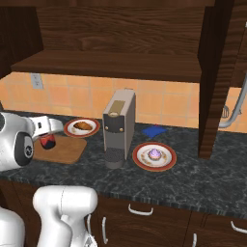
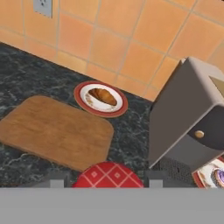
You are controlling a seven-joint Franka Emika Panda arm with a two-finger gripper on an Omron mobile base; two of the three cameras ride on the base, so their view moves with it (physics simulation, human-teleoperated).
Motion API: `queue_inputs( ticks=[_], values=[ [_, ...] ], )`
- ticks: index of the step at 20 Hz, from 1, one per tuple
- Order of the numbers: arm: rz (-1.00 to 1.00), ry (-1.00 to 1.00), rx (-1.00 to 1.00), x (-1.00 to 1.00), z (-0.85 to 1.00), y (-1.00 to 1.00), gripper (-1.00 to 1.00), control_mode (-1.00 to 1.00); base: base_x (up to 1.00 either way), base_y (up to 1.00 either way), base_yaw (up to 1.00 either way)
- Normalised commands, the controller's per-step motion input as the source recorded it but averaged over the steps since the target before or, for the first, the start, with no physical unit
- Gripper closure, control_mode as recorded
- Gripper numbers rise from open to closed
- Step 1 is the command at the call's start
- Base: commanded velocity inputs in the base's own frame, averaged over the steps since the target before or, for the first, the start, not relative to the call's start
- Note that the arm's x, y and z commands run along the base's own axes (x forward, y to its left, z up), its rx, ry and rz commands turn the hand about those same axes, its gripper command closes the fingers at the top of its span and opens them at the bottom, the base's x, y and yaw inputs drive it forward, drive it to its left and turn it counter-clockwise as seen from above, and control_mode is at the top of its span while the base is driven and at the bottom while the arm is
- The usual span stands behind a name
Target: From the different types of pastries on the counter, select a croissant and place it on the cutting board. Then retrieve a jar of jam from the cabinet and place it alongside the croissant on the cutting board.
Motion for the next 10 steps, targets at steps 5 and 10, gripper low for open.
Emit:
queue_inputs(
  ticks=[5, 10],
  values=[
    [0.00, -0.09, 0.00, 0.44, -0.43, 0.15, 1.00, -1.00, 0.00, 0.00, 0.00],
    [0.04, -0.06, 0.01, 0.61, -0.35, -0.01, 1.00, -1.00, 0.00, 0.00, 0.00]
  ],
)
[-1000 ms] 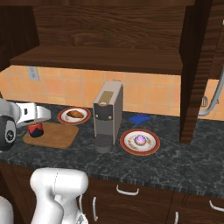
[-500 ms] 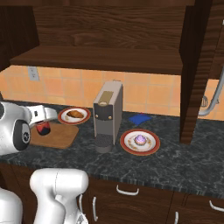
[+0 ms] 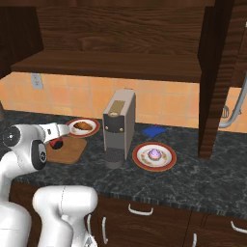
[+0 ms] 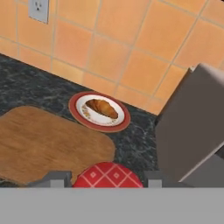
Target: From the different types of pastries on the counter, select a croissant and place it on the cutting board. Then retrieve a jar of jam from the cabinet and place it alongside the croissant on the cutting board.
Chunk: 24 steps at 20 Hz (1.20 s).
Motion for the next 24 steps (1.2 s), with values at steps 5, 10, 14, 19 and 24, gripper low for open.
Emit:
queue_inputs(
  ticks=[5, 10, 14, 19, 24],
  values=[
    [0.03, 0.07, 0.02, 0.10, -0.37, 0.15, 1.00, -1.00, 0.00, 0.00, 0.00],
    [0.00, 0.05, 0.00, 0.17, -0.05, 0.15, 1.00, -1.00, 0.00, 0.00, 0.00],
    [0.05, 0.02, 0.00, 0.61, 0.00, -0.14, 1.00, -1.00, 0.00, 0.00, 0.00],
    [0.05, 0.19, 0.00, 0.10, -0.24, -0.08, 1.00, -1.00, 0.00, 0.00, 0.00],
    [0.00, 0.06, 0.00, 0.00, -0.30, 0.06, 1.00, -1.00, 0.00, 0.00, 0.00]
  ],
)
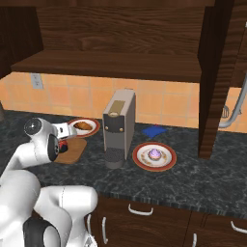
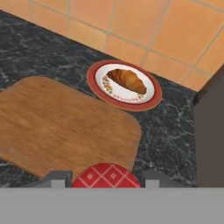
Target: From the different types of pastries on the counter, select a croissant and place it on the cutting board. Then retrieve a jar of jam from the cabinet and place it alongside the croissant on the cutting board.
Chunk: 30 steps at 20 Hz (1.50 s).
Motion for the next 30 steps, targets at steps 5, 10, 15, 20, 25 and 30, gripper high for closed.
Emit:
queue_inputs(
  ticks=[5, 10, 15, 20, 25, 30],
  values=[
    [0.00, -0.05, 0.00, 0.00, -0.06, 0.02, 1.00, -1.00, 0.00, 0.00, 0.00],
    [0.00, -0.06, 0.00, 0.49, -0.17, 0.00, 1.00, -1.00, 0.00, 0.00, 0.00],
    [0.01, -0.09, 0.00, 0.38, -0.31, 0.03, 1.00, -1.00, 0.00, 0.00, 0.00],
    [0.00, -0.02, 0.00, 0.20, -0.55, 0.15, 1.00, -1.00, 0.00, 0.00, 0.00],
    [0.00, 0.00, 0.03, 0.09, -0.30, 0.06, 1.00, -1.00, 0.00, 0.00, 0.00],
    [0.01, 0.03, 0.00, 0.27, -0.09, 0.00, 1.00, -1.00, 0.00, 0.00, 0.00]
  ],
)
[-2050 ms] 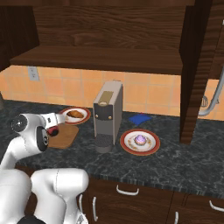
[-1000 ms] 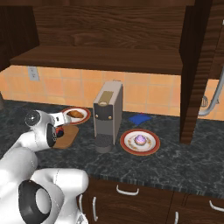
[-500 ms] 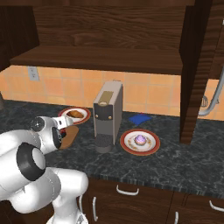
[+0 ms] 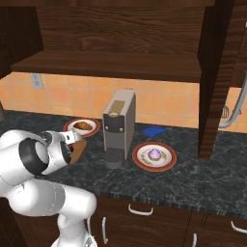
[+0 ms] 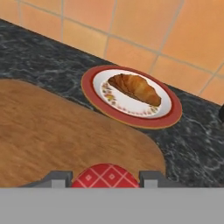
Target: From the different types of pastries on the counter, select a croissant and place it on the cutting board. Then retrieve a jar of jam from the cabinet and place it alongside the croissant on the cutting board.
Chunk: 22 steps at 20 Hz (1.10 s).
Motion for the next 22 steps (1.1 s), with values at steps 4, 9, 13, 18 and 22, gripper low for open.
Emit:
queue_inputs(
  ticks=[4, 9, 13, 18, 22],
  values=[
    [0.03, 0.07, 0.00, 0.27, -0.19, 0.00, -1.00, -1.00, 0.00, 0.00, 0.00],
    [0.03, 0.04, 0.00, 0.22, -0.26, 0.00, -1.00, -1.00, 0.00, 0.00, 0.00],
    [0.05, 0.01, 0.00, 0.17, -0.30, 0.00, -1.00, -1.00, 0.00, 0.00, 0.00],
    [0.01, 0.04, 0.01, -0.37, -0.31, -0.17, -1.00, -1.00, 0.00, 0.00, 0.00],
    [-0.02, 0.00, 0.08, -0.75, 0.00, -0.56, -1.00, -1.00, 0.00, 0.00, 0.00]
  ],
)
